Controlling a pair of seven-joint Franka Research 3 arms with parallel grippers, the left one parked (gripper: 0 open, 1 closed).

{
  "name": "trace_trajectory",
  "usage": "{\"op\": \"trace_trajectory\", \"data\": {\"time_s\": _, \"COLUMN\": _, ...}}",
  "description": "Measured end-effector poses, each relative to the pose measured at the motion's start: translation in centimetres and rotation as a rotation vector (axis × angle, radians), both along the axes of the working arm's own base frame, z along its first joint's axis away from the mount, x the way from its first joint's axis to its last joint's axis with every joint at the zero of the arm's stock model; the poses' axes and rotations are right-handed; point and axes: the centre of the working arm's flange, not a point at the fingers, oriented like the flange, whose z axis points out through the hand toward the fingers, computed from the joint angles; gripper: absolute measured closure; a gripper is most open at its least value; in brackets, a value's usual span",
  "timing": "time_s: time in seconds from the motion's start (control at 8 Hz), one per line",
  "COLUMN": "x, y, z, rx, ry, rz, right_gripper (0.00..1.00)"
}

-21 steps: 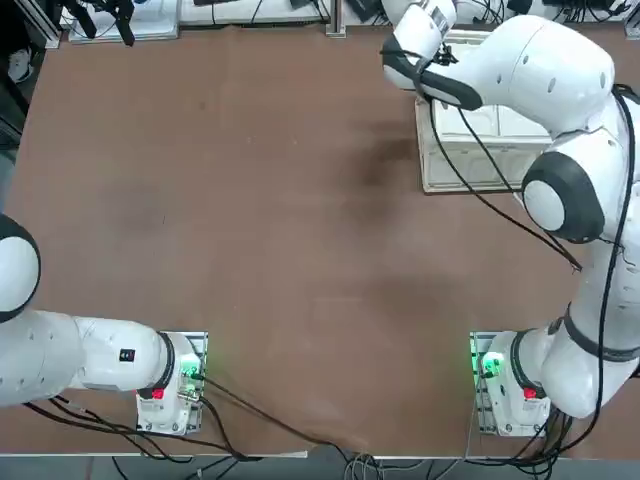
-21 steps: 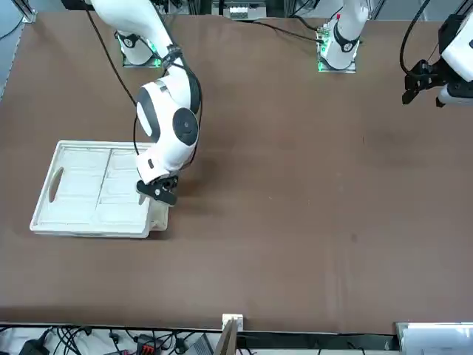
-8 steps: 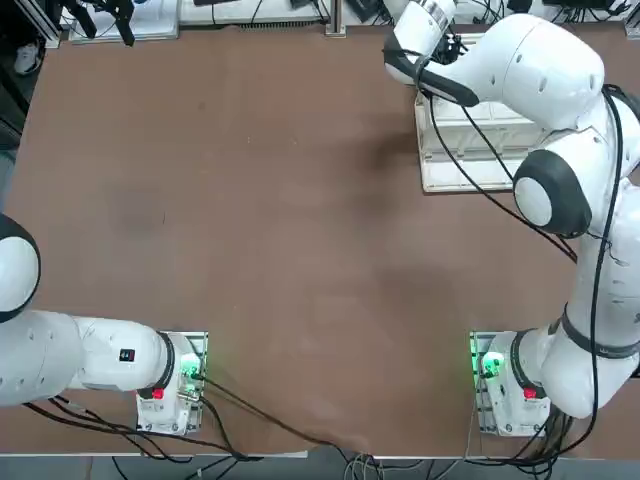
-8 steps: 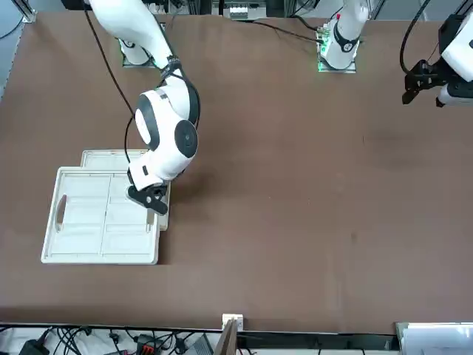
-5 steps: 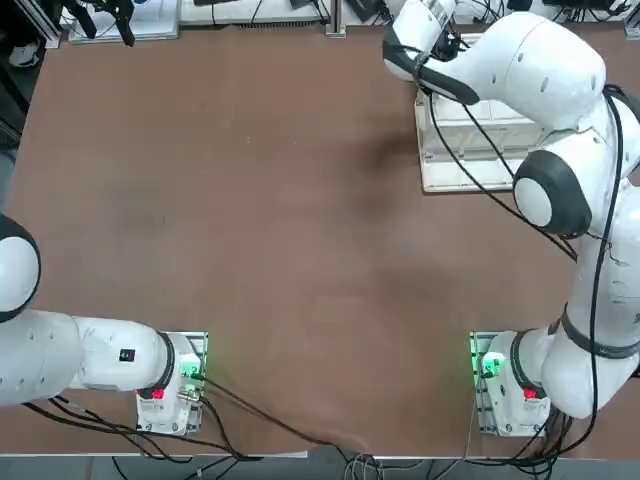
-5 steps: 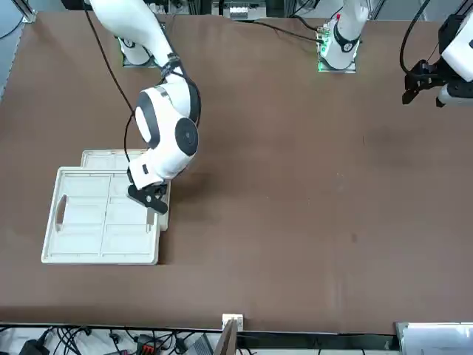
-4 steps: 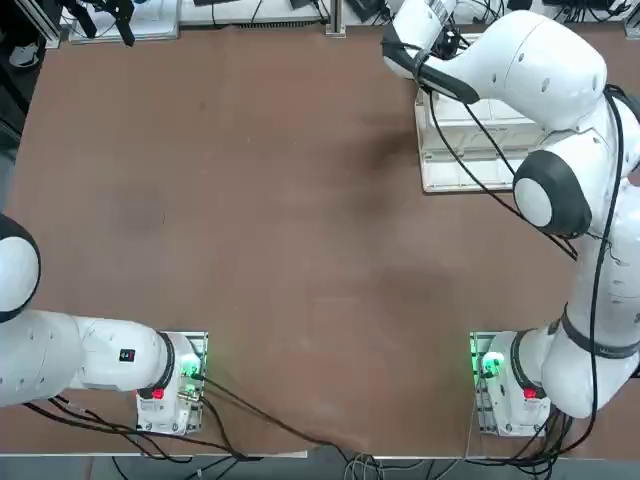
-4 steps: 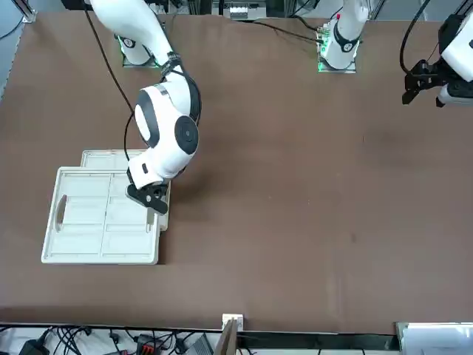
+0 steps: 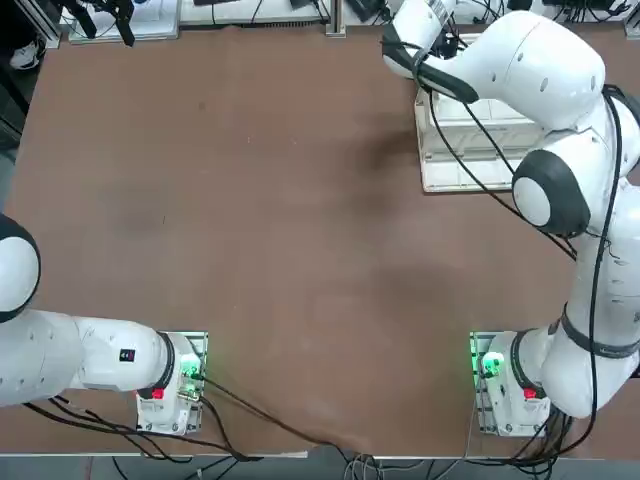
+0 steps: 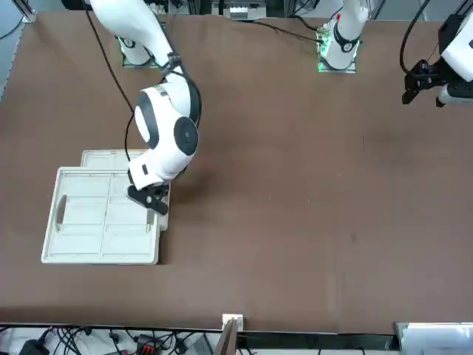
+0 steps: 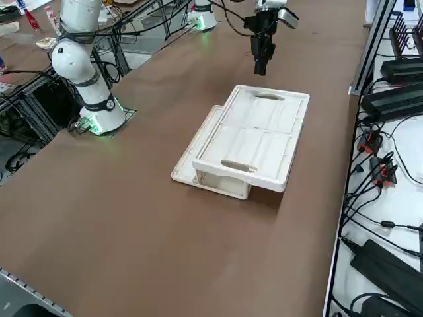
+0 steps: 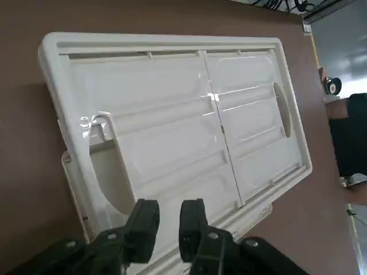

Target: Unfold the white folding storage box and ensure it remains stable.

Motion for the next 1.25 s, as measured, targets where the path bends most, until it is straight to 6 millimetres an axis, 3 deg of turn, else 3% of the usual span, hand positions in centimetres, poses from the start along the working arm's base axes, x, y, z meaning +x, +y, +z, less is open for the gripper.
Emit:
{"op": "trace_trajectory", "data": {"time_s": 0.12, "x": 0.1, "y": 0.2, "z": -0.7, "rx": 0.009, "ry": 0.004, "rz": 0.003, "right_gripper": 0.67}}
{"op": "trace_trajectory", "data": {"time_s": 0.5, "x": 0.5, "y": 0.4, "z": -3.7, "rx": 0.053, "ry": 0.037, "rz": -0.007, "right_gripper": 0.11}}
{"op": "trace_trajectory", "data": {"time_s": 0.62, "x": 0.7, "y": 0.3, "z": -3.8, "rx": 0.077, "ry": 0.039, "rz": -0.016, "right_gripper": 0.00}}
{"op": "trace_trajectory", "data": {"time_s": 1.0, "x": 1.9, "y": -0.8, "z": -4.3, "rx": 0.192, "ry": 0.040, "rz": -0.052, "right_gripper": 0.00}}
{"op": "trace_trajectory", "data": {"time_s": 1.25, "x": 3.0, "y": -2.3, "z": -6.2, "rx": 0.223, "ry": 0.093, "rz": -0.005, "right_gripper": 0.00}}
